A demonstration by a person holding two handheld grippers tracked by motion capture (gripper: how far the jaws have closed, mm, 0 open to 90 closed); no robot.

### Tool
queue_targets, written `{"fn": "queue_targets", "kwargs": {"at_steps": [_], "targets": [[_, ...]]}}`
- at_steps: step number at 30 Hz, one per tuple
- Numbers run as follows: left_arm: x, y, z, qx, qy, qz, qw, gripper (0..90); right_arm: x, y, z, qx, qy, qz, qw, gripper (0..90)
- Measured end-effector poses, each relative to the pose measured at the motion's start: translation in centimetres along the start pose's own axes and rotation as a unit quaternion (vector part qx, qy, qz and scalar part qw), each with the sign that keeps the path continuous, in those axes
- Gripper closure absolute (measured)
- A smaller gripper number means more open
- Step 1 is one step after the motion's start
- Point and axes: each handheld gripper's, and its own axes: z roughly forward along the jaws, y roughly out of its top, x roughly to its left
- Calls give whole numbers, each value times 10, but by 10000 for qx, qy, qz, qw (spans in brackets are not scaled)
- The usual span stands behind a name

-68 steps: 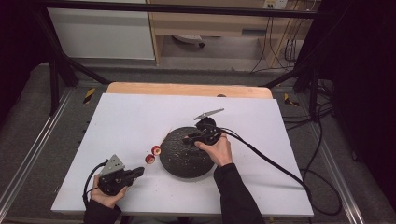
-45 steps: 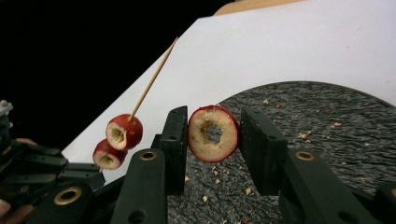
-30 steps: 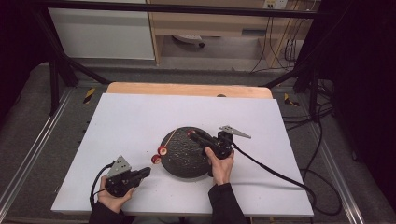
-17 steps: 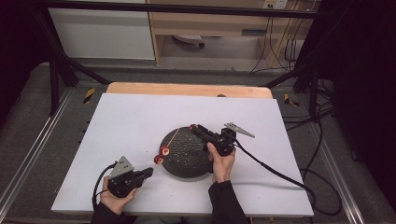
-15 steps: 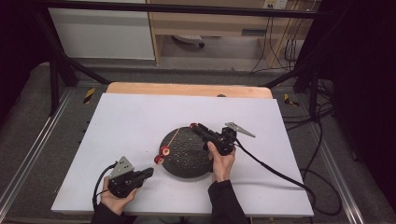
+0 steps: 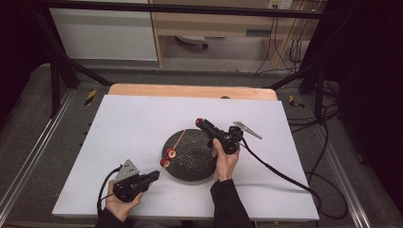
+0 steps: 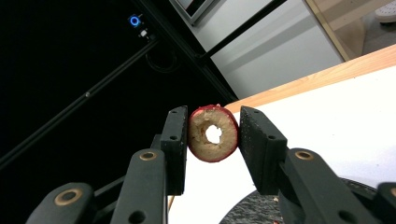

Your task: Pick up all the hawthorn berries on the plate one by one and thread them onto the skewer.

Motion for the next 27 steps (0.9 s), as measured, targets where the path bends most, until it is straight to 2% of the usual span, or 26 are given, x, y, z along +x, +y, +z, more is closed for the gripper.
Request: {"fn": "queue_targets", "kwargs": {"at_steps": [19,27], "targets": [[-17,13,15,-69,-28,41,10000,882,-1,1,1,-273,70,167,9995,636],[-18,13,18,-65,-33,27,10000,882,-1,1,2,-326,72,201,9992,636]]}}
